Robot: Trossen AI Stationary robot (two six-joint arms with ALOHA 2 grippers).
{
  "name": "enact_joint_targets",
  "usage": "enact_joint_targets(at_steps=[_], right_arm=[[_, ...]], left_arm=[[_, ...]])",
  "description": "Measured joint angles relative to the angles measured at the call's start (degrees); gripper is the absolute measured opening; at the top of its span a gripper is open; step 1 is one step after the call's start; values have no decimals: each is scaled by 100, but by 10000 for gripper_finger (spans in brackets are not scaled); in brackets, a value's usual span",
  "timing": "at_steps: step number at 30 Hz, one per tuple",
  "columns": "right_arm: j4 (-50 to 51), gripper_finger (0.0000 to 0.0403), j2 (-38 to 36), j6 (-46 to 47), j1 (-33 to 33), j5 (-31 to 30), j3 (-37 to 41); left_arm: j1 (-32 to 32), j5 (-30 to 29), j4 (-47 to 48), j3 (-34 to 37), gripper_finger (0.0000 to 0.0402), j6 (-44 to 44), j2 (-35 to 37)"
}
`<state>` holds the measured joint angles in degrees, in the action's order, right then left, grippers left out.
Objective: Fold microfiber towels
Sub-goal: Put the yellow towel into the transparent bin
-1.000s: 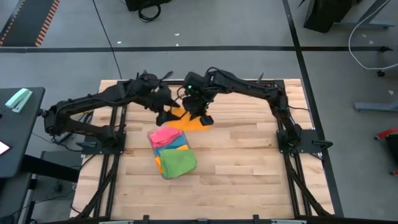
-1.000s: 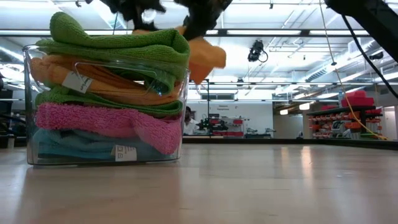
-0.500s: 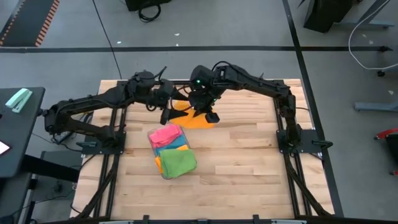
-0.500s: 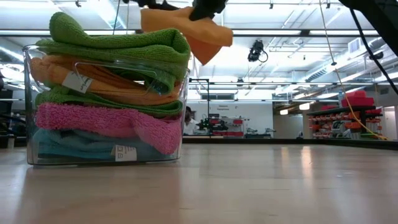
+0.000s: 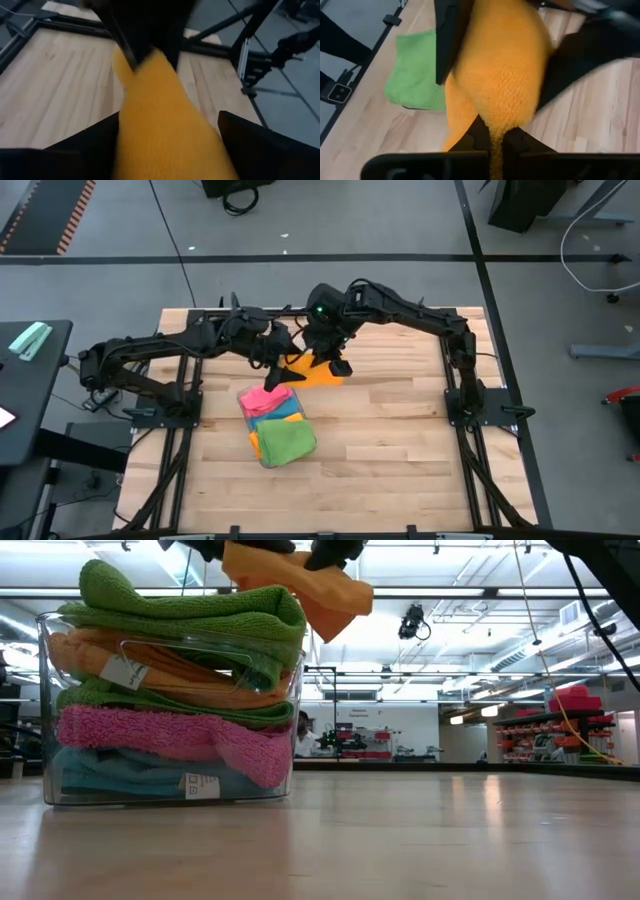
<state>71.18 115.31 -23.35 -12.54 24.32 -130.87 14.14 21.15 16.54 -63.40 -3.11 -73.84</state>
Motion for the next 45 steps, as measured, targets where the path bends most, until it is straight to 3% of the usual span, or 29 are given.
enact_joint_targets(at_steps=[13,21,26,31,35,40,45], right_arm=[[-2,12,0,-231,153,120,0],[38,14,2,-367,158,120,0],[38,58,2,-383,160,65,0],[37,96,2,-269,182,-30,0],[31,131,2,-27,123,-141,0],[212,166,41,81,-26,-160,1],[440,173,41,250,-150,-160,4]], left_arm=[[-25,24,393,-2,242,-39,-71],[-165,10,459,4,115,-219,-81],[-246,5,470,4,34,-448,-81],[-235,-24,571,2,31,-1058,-81],[-383,-521,956,59,42,-1610,-78],[-584,-1090,981,726,38,-2337,34],[-487,-1380,620,1558,35,-3224,489]])
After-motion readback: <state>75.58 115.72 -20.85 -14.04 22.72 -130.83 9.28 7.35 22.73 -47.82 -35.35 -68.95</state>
